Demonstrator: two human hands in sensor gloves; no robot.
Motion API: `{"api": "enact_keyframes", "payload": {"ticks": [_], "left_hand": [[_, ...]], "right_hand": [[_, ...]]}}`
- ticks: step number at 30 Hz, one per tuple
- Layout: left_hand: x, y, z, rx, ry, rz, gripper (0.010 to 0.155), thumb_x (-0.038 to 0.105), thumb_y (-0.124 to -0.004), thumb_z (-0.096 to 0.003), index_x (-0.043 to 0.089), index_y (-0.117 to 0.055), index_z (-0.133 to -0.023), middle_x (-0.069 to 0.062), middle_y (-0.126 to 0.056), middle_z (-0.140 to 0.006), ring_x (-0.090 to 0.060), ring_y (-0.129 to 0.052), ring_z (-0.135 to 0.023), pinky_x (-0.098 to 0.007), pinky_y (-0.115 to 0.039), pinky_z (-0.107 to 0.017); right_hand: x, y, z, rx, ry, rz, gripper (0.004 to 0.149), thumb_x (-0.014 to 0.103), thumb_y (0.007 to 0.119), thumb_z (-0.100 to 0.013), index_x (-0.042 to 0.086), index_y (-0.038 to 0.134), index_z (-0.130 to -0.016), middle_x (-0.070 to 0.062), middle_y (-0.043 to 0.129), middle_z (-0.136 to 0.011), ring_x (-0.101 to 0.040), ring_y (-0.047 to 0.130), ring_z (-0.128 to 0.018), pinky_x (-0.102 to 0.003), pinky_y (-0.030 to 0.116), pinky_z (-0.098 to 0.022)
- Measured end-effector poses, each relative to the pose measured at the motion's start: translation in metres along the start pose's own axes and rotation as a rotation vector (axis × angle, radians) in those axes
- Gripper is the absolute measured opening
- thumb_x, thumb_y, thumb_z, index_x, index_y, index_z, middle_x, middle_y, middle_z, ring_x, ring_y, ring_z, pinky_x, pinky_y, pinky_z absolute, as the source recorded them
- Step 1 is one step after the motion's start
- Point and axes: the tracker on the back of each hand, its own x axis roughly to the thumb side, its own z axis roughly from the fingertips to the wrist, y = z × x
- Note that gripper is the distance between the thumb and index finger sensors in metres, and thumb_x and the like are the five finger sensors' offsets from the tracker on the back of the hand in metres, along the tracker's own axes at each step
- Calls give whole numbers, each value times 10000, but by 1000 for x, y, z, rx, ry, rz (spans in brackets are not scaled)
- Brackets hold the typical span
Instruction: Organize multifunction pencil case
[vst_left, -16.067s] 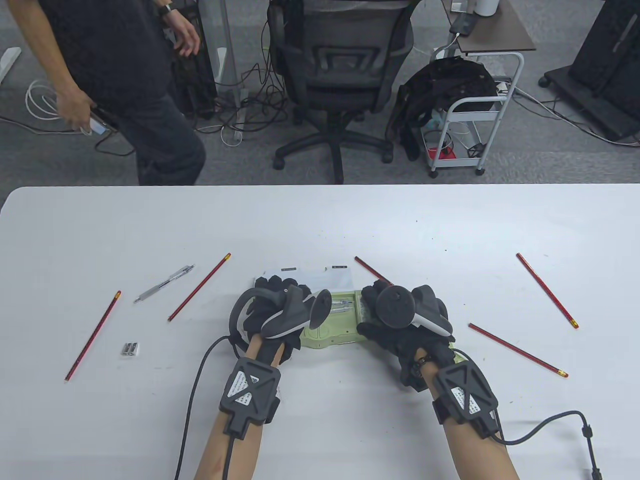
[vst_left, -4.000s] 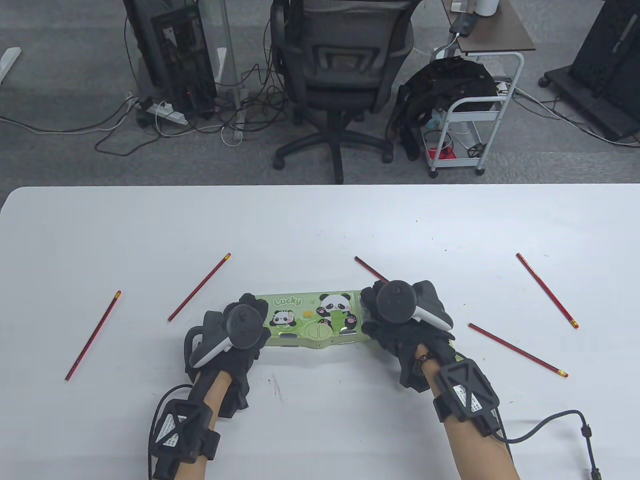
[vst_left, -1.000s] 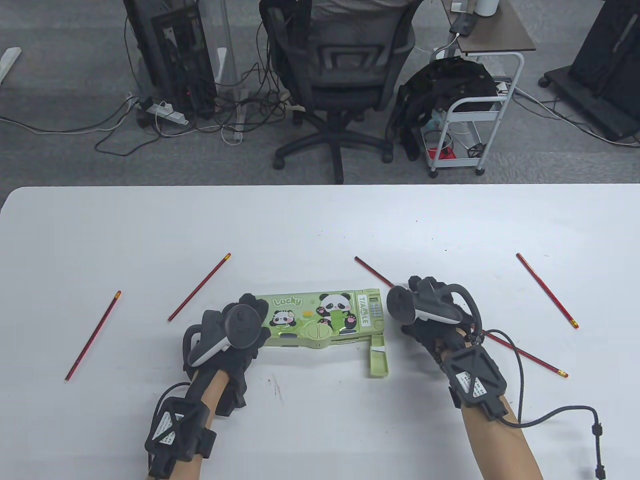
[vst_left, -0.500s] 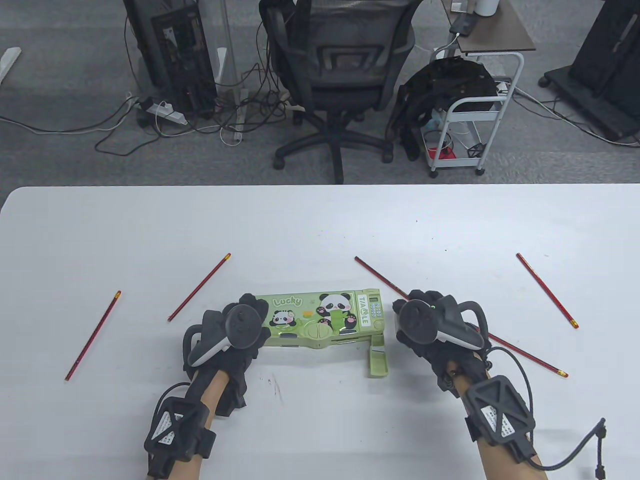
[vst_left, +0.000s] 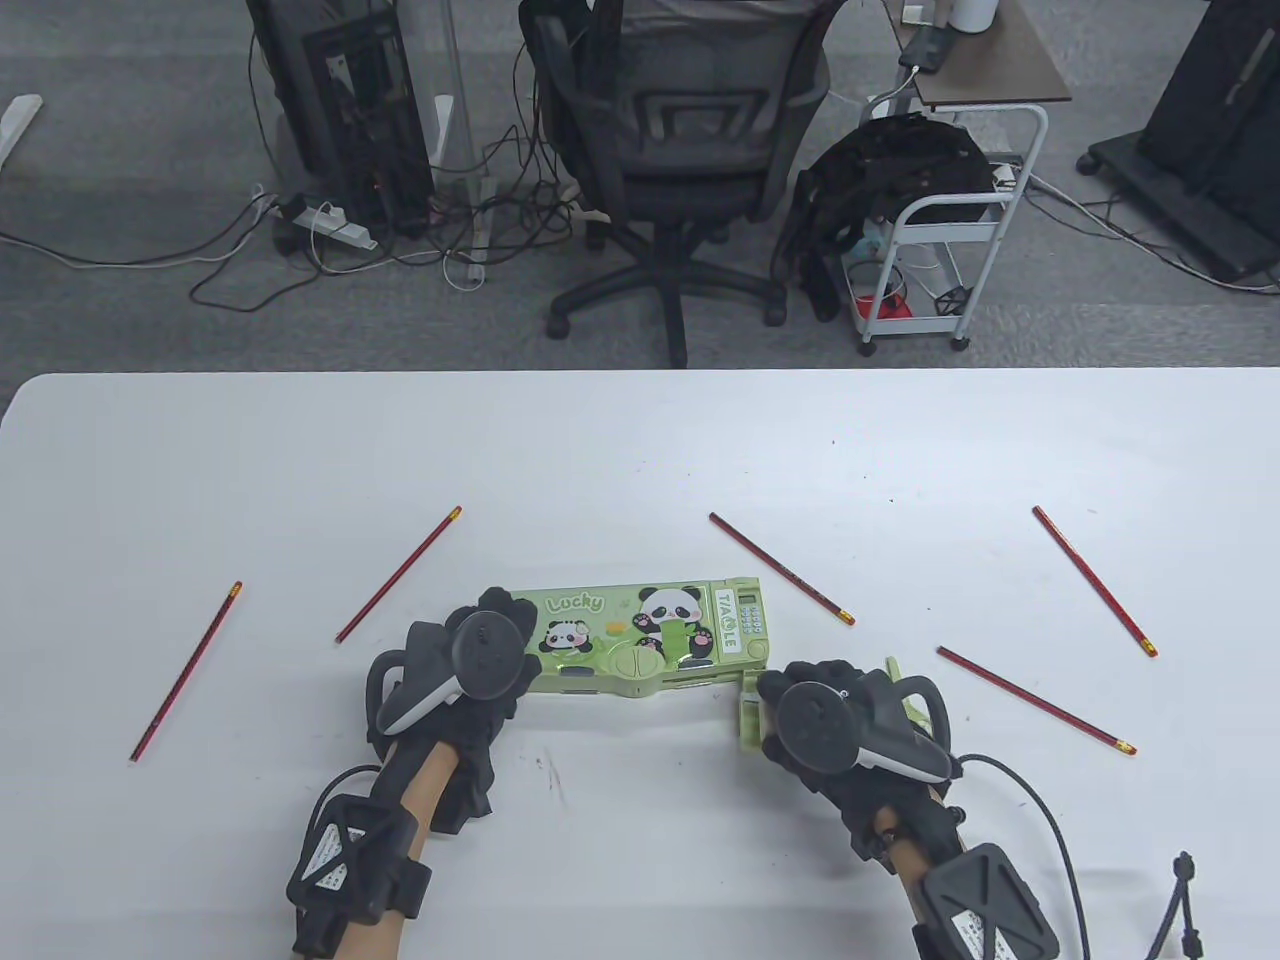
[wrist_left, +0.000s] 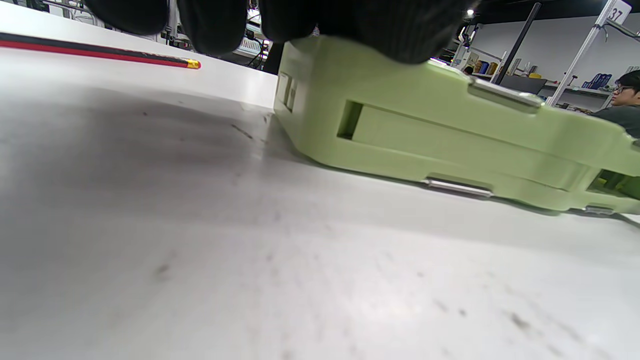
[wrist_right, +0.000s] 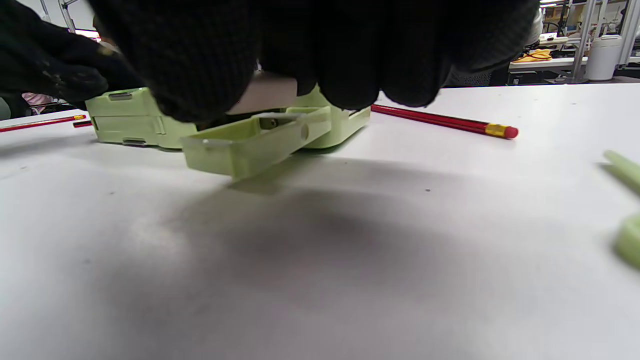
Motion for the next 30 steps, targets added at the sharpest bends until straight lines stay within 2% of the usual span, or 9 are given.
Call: {"api": "enact_keyframes", "payload": {"ticks": [7,21,28,30], "left_hand": [[0,0,0,-1,-1,-2,615,360,-663,-568,205,-483,-1136,-159,-432,-1243,-528,-561,-1091,-755,-531,-689],[1,0,0,-1,1,-3,614,360,-662,-568,207,-484,-1136,-158,-431,-1244,-527,-560,-1092,-755,-532,-688],[0,0,1,-3,1,-1,614,359,-662,-568,209,-484,-1135,-156,-433,-1243,-526,-561,-1092,-755,-532,-688],[0,0,1,-4,2,-1,613,359,-662,-568,211,-484,-1135,-154,-432,-1244,-526,-560,-1093,-755,-532,-689]], "right_hand": [[5,12,-7,-22,-24,29,663,404,832,-436,94,689,-1006,-228,733,-982,-493,783,-861,-609,701,-650],[8,12,-5,-4,-29,66,673,405,833,-436,92,676,-1010,-230,728,-984,-491,784,-861,-606,703,-651],[-8,1,1,-54,-5,-20,666,407,793,-454,81,664,-1020,-238,710,-1000,-503,763,-881,-620,688,-658],[-19,-1,3,-60,15,-27,716,404,810,-447,67,614,-1048,-256,665,-1026,-519,730,-904,-635,658,-673]]}}
